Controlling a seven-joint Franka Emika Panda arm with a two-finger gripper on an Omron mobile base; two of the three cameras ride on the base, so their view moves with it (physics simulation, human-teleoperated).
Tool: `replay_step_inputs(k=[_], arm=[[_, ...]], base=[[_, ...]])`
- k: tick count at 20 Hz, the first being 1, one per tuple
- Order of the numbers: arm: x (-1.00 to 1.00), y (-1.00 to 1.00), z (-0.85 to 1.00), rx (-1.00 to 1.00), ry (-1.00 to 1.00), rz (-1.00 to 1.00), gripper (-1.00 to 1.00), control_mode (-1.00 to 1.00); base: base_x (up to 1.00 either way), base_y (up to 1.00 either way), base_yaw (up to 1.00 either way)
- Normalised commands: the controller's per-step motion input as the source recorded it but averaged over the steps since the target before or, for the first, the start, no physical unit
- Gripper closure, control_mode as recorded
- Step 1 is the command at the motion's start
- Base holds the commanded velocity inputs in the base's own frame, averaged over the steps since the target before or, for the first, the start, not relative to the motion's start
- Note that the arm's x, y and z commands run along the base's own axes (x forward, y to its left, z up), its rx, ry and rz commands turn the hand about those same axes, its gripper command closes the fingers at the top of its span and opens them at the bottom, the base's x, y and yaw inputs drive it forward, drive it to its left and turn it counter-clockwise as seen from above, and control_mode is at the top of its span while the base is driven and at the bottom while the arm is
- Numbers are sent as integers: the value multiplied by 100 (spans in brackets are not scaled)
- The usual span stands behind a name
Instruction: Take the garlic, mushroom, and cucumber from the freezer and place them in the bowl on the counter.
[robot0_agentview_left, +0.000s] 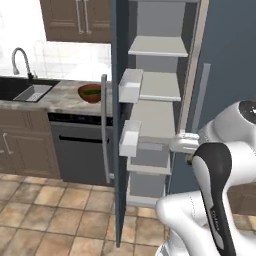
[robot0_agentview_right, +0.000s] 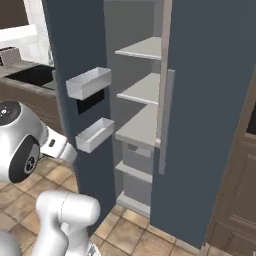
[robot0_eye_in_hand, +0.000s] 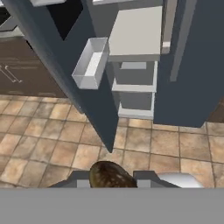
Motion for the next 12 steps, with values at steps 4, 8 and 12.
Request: replay_step_inputs(k=[4, 8, 12], arm=[[0, 0, 0, 0, 0, 0, 100, 100], [0, 0, 0, 0, 0, 0, 100, 100], [0, 0, 0, 0, 0, 0, 100, 100]], base=[[25, 100, 0], [59, 100, 0], [62, 100, -3]])
